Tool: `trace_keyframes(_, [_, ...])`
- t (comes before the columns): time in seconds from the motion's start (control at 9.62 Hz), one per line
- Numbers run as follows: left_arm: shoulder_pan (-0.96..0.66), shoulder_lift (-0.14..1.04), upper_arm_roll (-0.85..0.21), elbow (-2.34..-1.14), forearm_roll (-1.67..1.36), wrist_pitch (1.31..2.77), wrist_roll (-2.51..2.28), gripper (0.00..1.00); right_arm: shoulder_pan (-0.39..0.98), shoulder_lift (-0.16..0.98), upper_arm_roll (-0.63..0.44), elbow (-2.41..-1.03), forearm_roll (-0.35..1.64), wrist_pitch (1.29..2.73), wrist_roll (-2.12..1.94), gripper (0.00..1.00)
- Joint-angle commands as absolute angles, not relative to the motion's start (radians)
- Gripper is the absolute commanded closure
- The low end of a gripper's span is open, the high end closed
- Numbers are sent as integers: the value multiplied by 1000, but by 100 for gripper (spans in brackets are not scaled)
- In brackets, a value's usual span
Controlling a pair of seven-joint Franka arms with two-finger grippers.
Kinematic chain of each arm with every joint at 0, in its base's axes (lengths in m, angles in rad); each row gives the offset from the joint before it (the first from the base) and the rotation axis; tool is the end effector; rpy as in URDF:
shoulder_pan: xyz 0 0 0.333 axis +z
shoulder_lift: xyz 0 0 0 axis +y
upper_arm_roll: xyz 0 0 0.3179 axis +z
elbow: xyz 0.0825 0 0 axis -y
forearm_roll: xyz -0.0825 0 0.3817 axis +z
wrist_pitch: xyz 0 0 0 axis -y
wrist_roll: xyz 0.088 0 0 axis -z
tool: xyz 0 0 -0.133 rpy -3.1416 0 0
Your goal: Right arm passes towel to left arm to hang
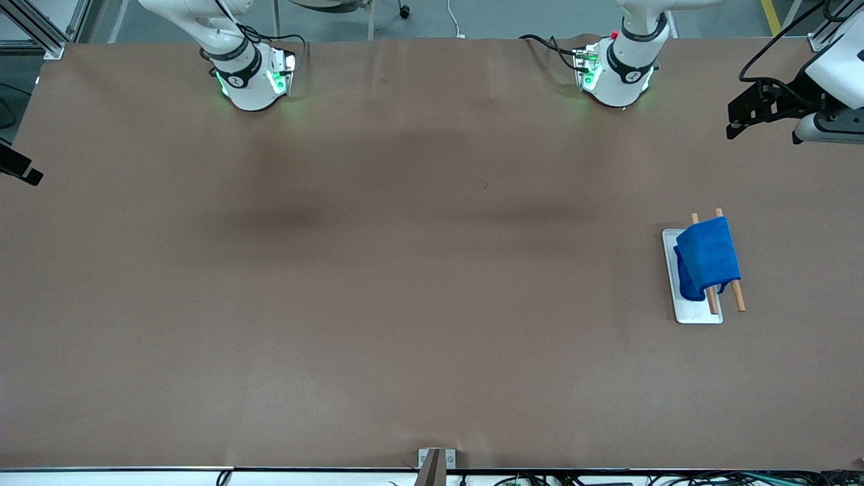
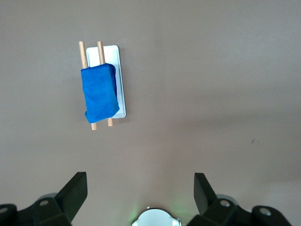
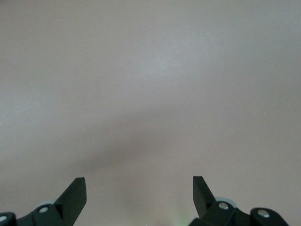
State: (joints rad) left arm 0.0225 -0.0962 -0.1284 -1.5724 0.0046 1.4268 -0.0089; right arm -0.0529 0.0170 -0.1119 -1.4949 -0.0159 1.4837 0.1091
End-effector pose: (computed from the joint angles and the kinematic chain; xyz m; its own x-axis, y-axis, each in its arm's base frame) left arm 0.5022 -0.0562 0.6379 0.9942 -0.0949 -0.0500 -0.0958 -0.9952 -0.0173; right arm 0.5406 -0.0916 0.6189 0.9620 -0.2718 -0.0260 -0.2713 -0.9623 0.0207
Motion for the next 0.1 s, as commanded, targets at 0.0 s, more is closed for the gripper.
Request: trace_keyframes(0.0, [18, -106, -140, -1614, 3, 1434, -29, 0, -60, -14, -104, -1548, -25, 1503, 97, 0])
